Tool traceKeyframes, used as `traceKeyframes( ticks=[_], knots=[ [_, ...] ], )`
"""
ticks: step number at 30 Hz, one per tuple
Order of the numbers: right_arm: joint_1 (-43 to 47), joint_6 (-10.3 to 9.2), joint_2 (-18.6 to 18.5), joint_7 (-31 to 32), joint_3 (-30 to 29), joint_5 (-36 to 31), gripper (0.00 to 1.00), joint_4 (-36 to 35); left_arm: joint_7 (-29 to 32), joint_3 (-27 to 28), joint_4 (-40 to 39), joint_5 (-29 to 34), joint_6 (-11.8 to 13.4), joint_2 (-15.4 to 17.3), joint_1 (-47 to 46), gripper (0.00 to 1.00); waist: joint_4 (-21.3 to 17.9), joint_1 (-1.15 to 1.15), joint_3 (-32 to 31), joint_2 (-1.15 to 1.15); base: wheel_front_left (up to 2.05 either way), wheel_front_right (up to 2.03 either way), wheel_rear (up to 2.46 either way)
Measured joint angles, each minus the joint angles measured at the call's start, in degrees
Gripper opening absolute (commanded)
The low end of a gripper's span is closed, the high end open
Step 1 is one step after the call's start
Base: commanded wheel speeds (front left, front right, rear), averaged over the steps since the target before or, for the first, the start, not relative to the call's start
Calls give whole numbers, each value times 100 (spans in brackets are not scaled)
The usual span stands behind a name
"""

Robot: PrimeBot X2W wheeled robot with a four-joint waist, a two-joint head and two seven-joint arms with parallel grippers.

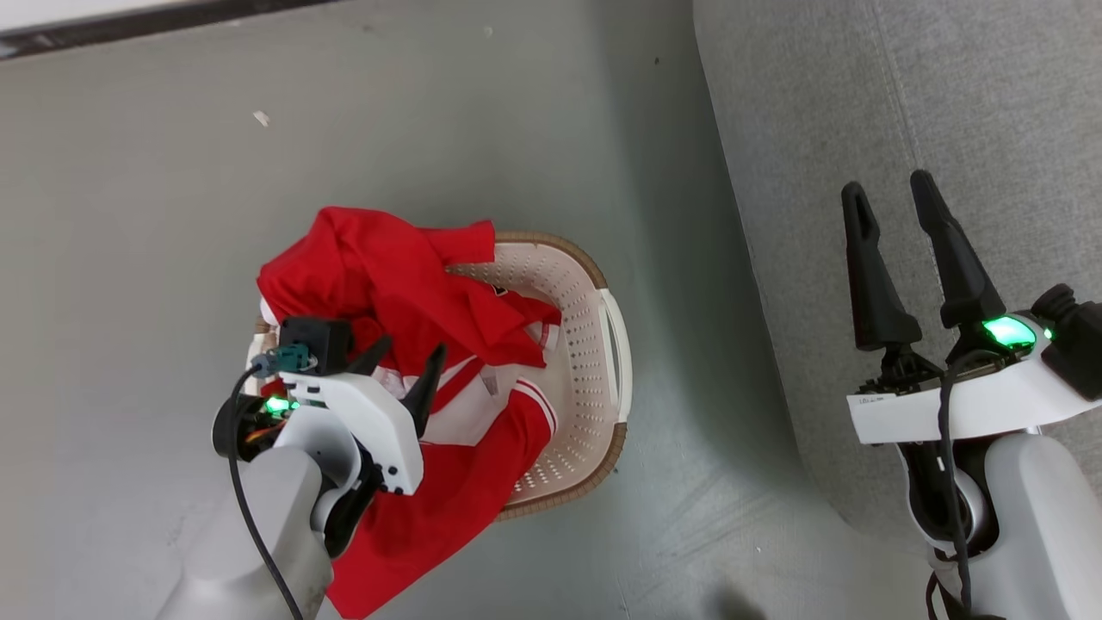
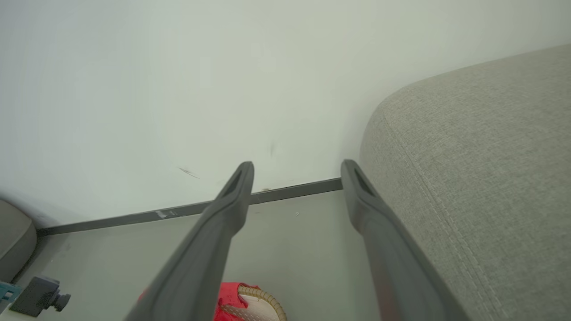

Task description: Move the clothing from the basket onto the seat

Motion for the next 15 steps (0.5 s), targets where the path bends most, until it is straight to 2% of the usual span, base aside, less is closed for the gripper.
traceKeyframes(
  ticks=[9, 15],
  knots=[
    [-249, 0, 2, -1, 12, 132, 100, -192, 136, 7, 309, -7, 0, -2, -429, 100, -152, 0, 429, 0, 0, 0, 0],
    [-351, 0, 3, -2, -33, 222, 100, -357, 272, 43, 603, -7, 1, 110, -656, 100, -279, 0, 733, 0, 0, 0, 0]
  ],
)
